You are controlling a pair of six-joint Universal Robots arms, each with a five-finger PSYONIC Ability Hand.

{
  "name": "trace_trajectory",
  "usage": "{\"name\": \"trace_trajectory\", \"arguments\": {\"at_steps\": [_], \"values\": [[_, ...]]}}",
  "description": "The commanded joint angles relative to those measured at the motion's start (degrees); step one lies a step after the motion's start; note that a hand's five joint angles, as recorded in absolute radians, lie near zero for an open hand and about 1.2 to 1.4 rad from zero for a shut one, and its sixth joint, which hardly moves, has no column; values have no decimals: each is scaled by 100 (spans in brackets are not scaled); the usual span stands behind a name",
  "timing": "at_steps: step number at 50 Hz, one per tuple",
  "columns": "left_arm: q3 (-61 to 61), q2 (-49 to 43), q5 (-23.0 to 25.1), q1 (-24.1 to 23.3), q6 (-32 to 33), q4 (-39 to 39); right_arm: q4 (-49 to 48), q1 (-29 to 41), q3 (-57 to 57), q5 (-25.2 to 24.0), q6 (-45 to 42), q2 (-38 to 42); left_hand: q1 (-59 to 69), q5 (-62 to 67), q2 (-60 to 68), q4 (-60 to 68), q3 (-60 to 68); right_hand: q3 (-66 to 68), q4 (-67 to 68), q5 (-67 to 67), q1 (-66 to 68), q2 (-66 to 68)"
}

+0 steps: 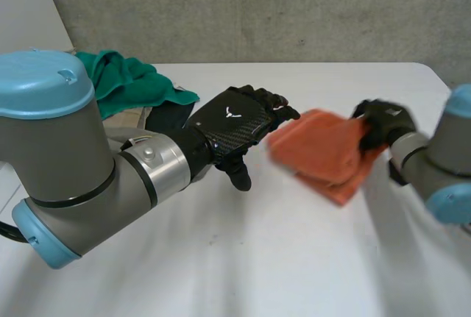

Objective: Fold the laundry.

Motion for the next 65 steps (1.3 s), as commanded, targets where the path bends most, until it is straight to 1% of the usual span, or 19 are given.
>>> {"name": "trace_trajectory", "arguments": {"at_steps": [1,6,9,10,13,16,17,20,28,36,50,51,52,55,59,60,62,63,65], "values": [[-3,0,0,12,0,9,432,-882,-1640,355,-923,1091,-43,-137,-27,-33,-67,2826,1197,1416,4154,2647],[-3,-18,0,12,0,18,661,-1216,-2939,584,-1072,1979,-43,-137,-27,-33,-67,2826,1197,1416,4154,2647],[-3,-44,0,21,0,27,723,-1339,-3477,663,-1090,2243,-27,-121,-10,-17,-51,2826,1197,1416,4154,2647],[-3,-53,0,21,0,27,801,-1383,-3931,741,-1090,2462,-26,-120,-10,-16,-51,2826,1197,1416,4154,2647],[-3,-79,0,21,0,27,1038,-1471,-4766,908,-1090,2927,-10,-104,7,0,-34,2826,1197,1416,4154,2647],[-3,-105,0,21,0,27,1337,-1568,-5515,970,-1099,3324,-10,-104,7,0,-34,2826,1197,1416,4154,2647],[-3,-106,0,21,0,27,1503,-1603,-5979,971,-1099,3569,-10,-104,7,0,-34,2826,1197,1416,4154,2647],[-3,-132,0,21,0,27,1593,-1647,-6439,988,-1116,3852,-10,-104,7,0,-34,2826,1197,1416,4154,2647],[15,-176,9,38,0,36,1584,-1735,-6502,1032,-1108,3897,7,-87,24,17,-17,2826,1197,1416,4154,2647],[32,-211,0,73,0,36,1584,-1876,-6485,1330,-1117,3914,7,-87,24,17,-17,2826,1197,1416,4154,2647],[23,-202,0,109,-9,36,1804,-1867,-6291,1392,-1029,3941,7,-87,24,17,-17,2826,1197,1416,4154,2647],[23,-202,0,109,-9,36,1804,-1876,-6265,1392,-1003,3941,7,-87,24,17,-17,1616,-13,207,2944,1437],[23,-202,0,109,-9,36,1847,-1876,-6204,1401,-941,3941,7,-87,24,17,-17,-4174,-5803,-5584,-2846,-4353],[23,-193,0,109,-9,36,1909,-1858,-6046,1428,-836,3853,7,-87,24,17,-17,-4174,-5803,-5584,-2846,-4353],[23,-185,0,117,-9,36,1944,-1937,-5510,1445,-747,3318,-9,-103,7,1,-34,-4174,-5803,-5584,-2846,-4353],[23,-185,0,109,-9,27,1936,-1990,-5143,1402,-756,2995,-10,-104,7,0,-34,-4174,-5803,-5584,-2846,-4353],[23,-176,0,100,-9,27,1901,-2078,-4702,1366,-765,2659,-10,-104,7,0,-34,-4174,-5803,-5584,-2846,-4353],[15,-167,0,100,-9,27,1840,-2165,-4196,1357,-791,2309,-10,-104,7,0,-34,-4174,-5803,-5584,-2846,-4353],[15,-141,0,100,-9,27,1725,-2271,-3709,1235,-835,1956,-10,-104,7,0,-34,-4174,-5803,-5584,-2846,-4353]]}}
